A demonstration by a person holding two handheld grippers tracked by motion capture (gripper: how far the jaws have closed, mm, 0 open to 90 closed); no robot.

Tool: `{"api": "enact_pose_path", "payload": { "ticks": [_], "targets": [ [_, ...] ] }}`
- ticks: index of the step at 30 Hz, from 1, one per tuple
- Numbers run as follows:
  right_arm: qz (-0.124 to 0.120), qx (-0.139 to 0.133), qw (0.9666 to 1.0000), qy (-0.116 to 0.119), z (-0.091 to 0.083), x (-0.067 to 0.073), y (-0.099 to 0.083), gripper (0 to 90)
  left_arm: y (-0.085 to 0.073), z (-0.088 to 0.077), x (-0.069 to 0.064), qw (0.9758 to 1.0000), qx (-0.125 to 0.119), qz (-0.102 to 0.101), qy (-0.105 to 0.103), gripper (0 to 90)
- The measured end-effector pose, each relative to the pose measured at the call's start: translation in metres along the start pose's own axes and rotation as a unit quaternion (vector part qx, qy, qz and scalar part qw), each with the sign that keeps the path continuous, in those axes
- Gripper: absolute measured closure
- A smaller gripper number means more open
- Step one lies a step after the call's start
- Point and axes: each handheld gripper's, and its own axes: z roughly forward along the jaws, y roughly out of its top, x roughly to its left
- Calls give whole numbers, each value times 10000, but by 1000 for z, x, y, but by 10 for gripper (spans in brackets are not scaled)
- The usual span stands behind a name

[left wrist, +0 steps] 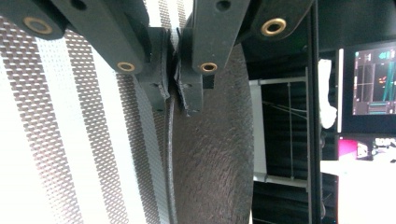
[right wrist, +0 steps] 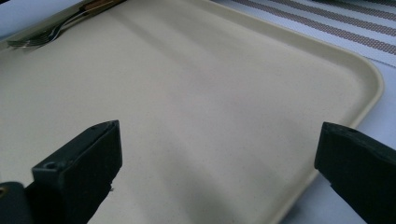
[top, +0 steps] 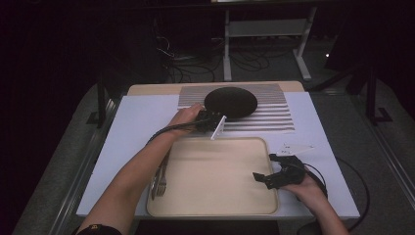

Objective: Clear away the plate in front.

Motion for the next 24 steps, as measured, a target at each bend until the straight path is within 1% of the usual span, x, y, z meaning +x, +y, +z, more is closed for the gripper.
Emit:
{"api": "enact_pose_path", "payload": {
  "ticks": [3, 6, 12, 14, 15, 20, 23, 24],
  "targets": [
    [9, -6, 10000, -7, 0, 0, 0, 4, 2, -1, 1, 10000, 36, -33, -2, 870],
    [11, -18, 10000, -4, -1, 0, 0, 4, 5, -1, 1, 9999, 107, 49, 19, 875],
    [-24, -35, 10000, -6, -1, -1, 1, 4, 12, -3, 2, 9998, 190, 18, 38, 881],
    [-51, -55, 10000, -3, -1, -1, 1, 4, 15, -5, 2, 9997, 254, 44, 51, 879],
    [-66, -51, 10000, -2, -1, -1, 1, 4, 16, -6, 2, 9995, 293, 78, 60, 878],
    [-46, -115, 9999, -47, -4, -4, 1, 4, 21, -16, 5, 9995, 313, 28, 17, 870],
    [-84, -86, 9999, -39, -3, -4, 1, 4, 23, -22, 6, 9994, 331, 8, 43, 864],
    [-85, -70, 9999, -44, -3, -4, 1, 4, 23, -25, 5, 9994, 328, 30, 73, 863]
  ]
}}
